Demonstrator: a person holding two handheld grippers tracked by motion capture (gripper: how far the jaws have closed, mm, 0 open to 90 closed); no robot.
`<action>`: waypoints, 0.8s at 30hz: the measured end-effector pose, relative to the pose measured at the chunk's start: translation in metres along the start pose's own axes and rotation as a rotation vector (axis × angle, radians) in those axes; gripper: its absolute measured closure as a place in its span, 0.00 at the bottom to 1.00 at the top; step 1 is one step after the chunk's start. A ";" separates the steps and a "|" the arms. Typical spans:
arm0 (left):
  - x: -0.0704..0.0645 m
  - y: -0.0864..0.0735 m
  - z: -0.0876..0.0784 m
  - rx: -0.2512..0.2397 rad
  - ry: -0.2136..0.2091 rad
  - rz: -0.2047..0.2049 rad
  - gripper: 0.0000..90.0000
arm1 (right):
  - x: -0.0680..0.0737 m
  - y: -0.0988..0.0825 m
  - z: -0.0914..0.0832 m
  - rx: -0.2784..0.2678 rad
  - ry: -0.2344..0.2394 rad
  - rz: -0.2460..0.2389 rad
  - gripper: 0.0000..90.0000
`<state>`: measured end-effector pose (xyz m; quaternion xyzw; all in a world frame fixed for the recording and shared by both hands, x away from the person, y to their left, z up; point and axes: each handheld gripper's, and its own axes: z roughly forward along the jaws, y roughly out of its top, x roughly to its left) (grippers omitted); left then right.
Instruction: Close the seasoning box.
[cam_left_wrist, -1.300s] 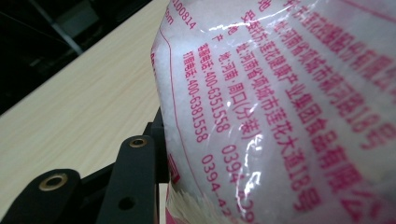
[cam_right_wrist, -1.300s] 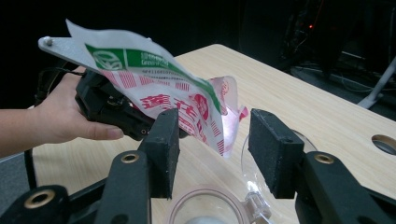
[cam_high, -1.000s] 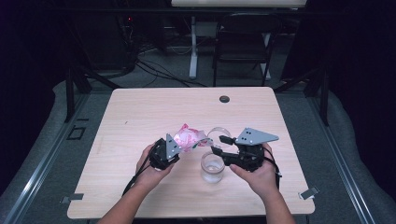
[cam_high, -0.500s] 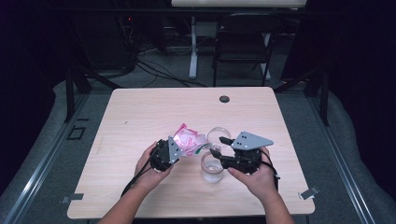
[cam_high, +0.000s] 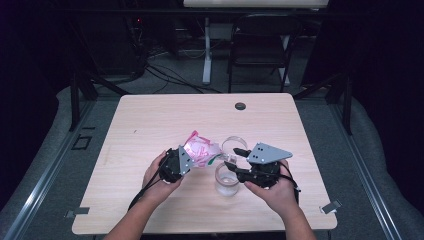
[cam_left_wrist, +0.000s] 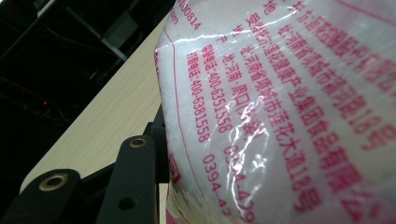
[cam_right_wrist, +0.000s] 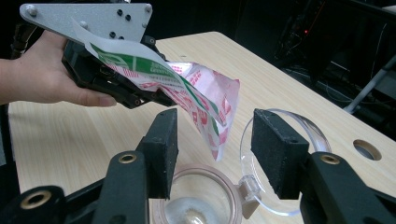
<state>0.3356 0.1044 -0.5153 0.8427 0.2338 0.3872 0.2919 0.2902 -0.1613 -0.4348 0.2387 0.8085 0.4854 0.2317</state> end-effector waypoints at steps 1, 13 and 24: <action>0.000 0.000 0.000 -0.005 0.001 0.006 0.67 | 0.001 0.001 0.000 0.001 0.001 -0.006 0.56; -0.010 0.005 0.000 -0.013 -0.024 0.056 0.67 | 0.018 0.009 0.005 0.014 0.011 -0.121 0.56; -0.015 0.007 -0.001 -0.011 -0.027 0.097 0.67 | 0.027 0.009 0.012 0.035 0.056 -0.194 0.60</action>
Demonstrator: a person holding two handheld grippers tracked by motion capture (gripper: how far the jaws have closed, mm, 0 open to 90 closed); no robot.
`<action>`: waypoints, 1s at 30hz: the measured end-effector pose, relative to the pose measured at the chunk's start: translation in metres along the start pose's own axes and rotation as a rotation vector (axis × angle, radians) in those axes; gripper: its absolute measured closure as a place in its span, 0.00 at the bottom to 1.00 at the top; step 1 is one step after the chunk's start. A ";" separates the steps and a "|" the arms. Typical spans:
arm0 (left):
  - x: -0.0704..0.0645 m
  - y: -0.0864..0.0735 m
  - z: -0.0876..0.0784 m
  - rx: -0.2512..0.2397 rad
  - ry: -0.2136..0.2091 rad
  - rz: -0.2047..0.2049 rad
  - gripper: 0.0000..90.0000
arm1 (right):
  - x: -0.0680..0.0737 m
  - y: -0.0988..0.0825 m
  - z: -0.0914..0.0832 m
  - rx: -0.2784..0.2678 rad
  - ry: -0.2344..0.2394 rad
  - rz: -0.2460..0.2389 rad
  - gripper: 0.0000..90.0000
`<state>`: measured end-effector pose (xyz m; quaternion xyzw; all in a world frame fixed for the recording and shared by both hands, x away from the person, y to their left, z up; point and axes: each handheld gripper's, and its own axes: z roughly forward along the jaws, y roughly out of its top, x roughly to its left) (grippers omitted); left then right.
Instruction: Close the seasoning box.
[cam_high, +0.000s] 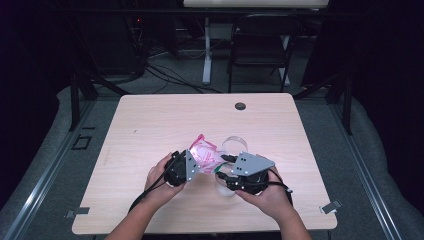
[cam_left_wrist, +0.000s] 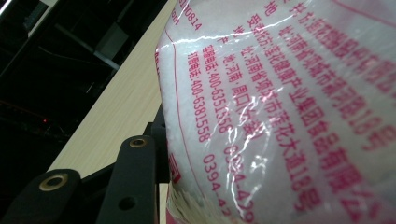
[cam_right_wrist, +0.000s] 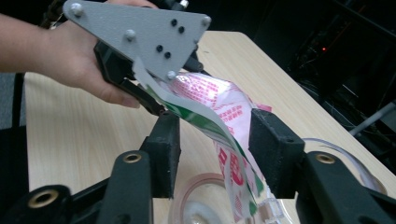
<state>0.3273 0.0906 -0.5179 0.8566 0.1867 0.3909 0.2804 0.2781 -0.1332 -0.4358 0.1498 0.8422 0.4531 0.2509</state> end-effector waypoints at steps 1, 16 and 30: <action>-0.001 0.000 0.000 0.001 -0.001 0.005 0.67 | 0.001 0.000 0.001 0.008 0.006 -0.008 0.62; -0.004 0.000 0.002 0.005 -0.004 0.026 0.67 | 0.000 -0.005 0.006 0.050 0.057 0.013 0.97; -0.004 0.000 0.002 0.004 -0.001 0.030 0.68 | -0.003 -0.008 0.006 0.041 0.071 0.088 1.00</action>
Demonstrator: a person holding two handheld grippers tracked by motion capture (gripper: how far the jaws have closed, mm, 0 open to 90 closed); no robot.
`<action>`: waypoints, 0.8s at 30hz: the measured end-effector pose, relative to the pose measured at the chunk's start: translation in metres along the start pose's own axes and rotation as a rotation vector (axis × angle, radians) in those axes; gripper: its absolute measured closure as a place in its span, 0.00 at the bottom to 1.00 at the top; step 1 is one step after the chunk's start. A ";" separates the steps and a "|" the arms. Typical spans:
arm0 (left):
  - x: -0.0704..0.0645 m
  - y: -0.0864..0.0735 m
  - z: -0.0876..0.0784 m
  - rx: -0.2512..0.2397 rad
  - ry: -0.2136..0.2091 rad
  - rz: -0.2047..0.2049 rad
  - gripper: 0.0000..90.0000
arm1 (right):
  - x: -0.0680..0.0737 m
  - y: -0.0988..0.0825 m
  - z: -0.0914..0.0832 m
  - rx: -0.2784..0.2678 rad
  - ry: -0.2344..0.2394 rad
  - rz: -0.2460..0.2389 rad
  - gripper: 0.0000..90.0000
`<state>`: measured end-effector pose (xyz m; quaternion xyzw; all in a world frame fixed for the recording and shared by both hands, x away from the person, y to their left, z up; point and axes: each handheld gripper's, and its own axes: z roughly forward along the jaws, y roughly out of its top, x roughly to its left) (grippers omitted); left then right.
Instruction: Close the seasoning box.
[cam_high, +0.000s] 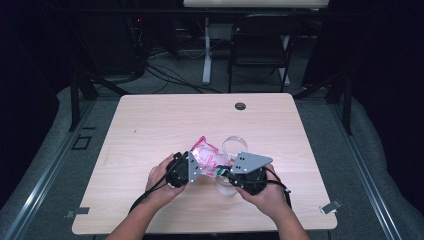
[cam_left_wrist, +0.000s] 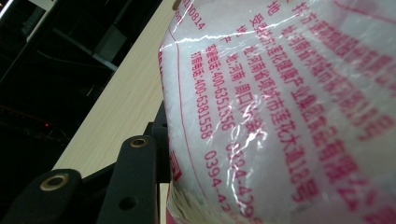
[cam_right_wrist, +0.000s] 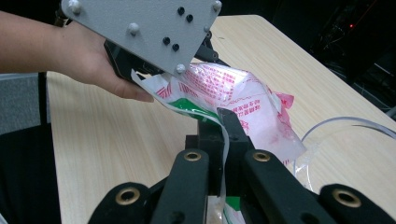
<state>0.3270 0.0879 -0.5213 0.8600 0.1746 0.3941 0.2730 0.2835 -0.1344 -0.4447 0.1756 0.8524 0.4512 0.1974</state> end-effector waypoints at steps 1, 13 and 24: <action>0.000 0.000 0.000 -0.002 0.005 0.003 0.68 | -0.001 -0.001 0.000 -0.005 0.007 0.021 1.00; 0.000 0.005 -0.005 -0.015 0.061 0.043 0.68 | -0.007 -0.002 -0.004 -0.042 0.036 0.093 1.00; -0.003 0.006 -0.008 -0.024 0.115 0.088 0.68 | -0.009 -0.003 -0.004 -0.049 0.037 0.113 1.00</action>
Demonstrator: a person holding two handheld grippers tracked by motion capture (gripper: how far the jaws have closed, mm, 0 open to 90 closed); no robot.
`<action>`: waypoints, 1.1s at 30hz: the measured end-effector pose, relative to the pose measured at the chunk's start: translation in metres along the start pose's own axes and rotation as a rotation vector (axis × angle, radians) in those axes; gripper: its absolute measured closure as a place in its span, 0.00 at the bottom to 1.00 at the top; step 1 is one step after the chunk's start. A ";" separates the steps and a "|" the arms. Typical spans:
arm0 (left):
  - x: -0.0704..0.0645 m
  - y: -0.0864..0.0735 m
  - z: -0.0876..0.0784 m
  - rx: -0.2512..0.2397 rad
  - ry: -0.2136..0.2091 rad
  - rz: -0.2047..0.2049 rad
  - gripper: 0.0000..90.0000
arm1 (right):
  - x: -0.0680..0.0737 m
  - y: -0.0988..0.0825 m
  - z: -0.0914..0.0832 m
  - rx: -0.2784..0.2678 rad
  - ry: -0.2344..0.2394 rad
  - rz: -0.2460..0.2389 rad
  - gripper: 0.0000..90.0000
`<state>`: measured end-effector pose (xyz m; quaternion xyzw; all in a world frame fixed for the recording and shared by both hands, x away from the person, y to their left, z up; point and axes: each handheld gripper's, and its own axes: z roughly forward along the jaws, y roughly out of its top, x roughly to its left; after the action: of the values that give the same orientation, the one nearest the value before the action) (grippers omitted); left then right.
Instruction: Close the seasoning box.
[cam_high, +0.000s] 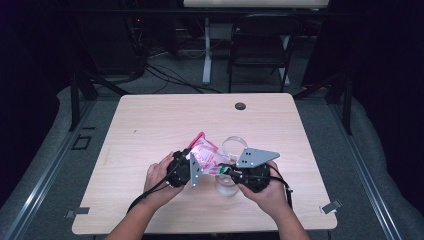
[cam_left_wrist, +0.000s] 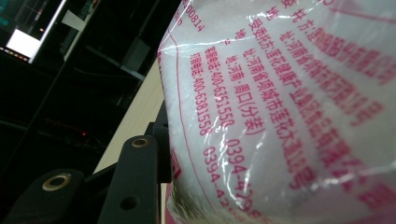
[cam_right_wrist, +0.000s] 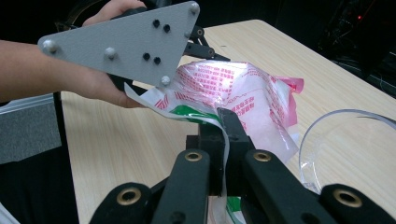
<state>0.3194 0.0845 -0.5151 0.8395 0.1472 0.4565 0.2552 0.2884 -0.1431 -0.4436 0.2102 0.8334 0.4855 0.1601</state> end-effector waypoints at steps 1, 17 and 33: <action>0.000 0.000 0.000 -0.001 0.006 0.008 0.68 | 0.000 0.000 0.000 -0.002 0.000 0.002 1.00; 0.002 0.002 -0.009 0.006 0.108 0.100 0.69 | -0.001 -0.001 0.000 -0.015 0.005 0.014 1.00; 0.001 0.003 -0.010 0.009 0.148 0.160 0.69 | -0.003 -0.004 0.001 -0.004 0.011 0.024 1.00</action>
<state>0.3114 0.0855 -0.5086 0.8138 0.1003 0.5352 0.2028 0.2903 -0.1455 -0.4470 0.2174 0.8307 0.4900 0.1500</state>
